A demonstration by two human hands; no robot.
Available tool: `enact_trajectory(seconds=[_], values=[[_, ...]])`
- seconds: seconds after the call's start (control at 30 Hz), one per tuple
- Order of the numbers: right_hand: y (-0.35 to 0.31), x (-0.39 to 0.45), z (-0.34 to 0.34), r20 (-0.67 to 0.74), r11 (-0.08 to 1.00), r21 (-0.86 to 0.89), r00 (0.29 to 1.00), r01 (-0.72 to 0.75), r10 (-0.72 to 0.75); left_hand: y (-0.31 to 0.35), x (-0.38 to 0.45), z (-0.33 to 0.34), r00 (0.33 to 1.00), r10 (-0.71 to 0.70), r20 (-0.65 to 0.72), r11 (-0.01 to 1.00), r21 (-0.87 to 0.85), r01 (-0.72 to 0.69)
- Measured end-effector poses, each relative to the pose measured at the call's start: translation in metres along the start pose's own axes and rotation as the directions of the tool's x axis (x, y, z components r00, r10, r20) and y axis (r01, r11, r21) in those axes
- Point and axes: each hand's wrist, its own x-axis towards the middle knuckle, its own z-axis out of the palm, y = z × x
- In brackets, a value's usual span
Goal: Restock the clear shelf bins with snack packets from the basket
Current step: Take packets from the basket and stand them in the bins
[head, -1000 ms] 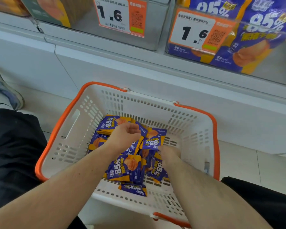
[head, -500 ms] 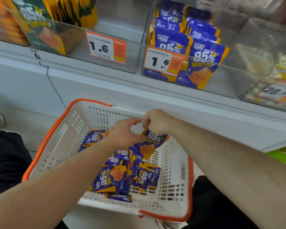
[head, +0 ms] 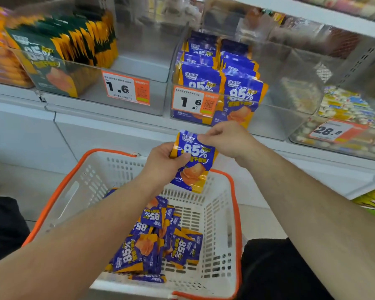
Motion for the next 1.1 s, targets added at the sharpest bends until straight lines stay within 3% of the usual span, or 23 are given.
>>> enact_trajectory(seconds=[0.2, 0.33, 0.4, 0.5, 0.57, 0.6, 0.73, 0.93, 1.03, 1.1], values=[[-0.001, -0.003, -0.009, -0.064, 0.988, 0.152, 0.997, -0.025, 0.035, 0.017, 0.011, 0.023, 0.996, 0.037, -0.079, 0.994, -0.096, -0.044], [-0.008, 0.000, -0.028, -0.263, 0.970, 0.175, 0.958, 0.167, -0.117, 0.035, 0.025, 0.036, 0.985, 0.163, -0.056, 0.985, -0.053, -0.166], [-0.014, 0.003, -0.046, -0.489, 0.943, 0.124, 0.846, 0.307, -0.211, 0.041, 0.032, 0.037, 0.977, 0.205, -0.065, 0.977, -0.040, -0.207], [-0.021, 0.000, -0.075, -0.782, 0.863, 0.058, 0.560, 0.502, -0.274, 0.036, 0.036, 0.033, 0.981, 0.156, -0.119, 0.987, -0.012, -0.158], [-0.023, 0.000, -0.085, -0.858, 0.822, -0.006, 0.419, 0.570, -0.296, 0.027, 0.035, 0.031, 0.985, 0.114, -0.128, 0.993, 0.023, -0.112], [-0.023, 0.000, -0.087, -0.866, 0.819, -0.036, 0.391, 0.573, -0.312, 0.023, 0.033, 0.031, 0.988, 0.097, -0.123, 0.995, 0.040, -0.092], [-0.016, 0.014, -0.086, -0.826, 0.883, -0.138, 0.440, 0.449, -0.352, 0.013, 0.026, 0.032, 0.995, 0.055, -0.083, 0.996, 0.076, -0.048], [0.011, 0.043, -0.071, -0.633, 0.931, -0.307, 0.687, 0.199, -0.356, 0.009, 0.025, 0.026, 0.998, 0.041, -0.040, 0.988, 0.148, -0.035], [0.016, 0.046, -0.073, -0.645, 0.947, -0.312, 0.715, 0.074, -0.269, 0.004, 0.024, 0.021, 0.999, 0.028, -0.027, 0.986, 0.168, -0.023], [0.016, 0.044, -0.072, -0.691, 0.956, -0.292, 0.684, 0.032, -0.234, -0.002, 0.023, 0.019, 1.000, 0.017, -0.015, 0.984, 0.178, -0.014]])
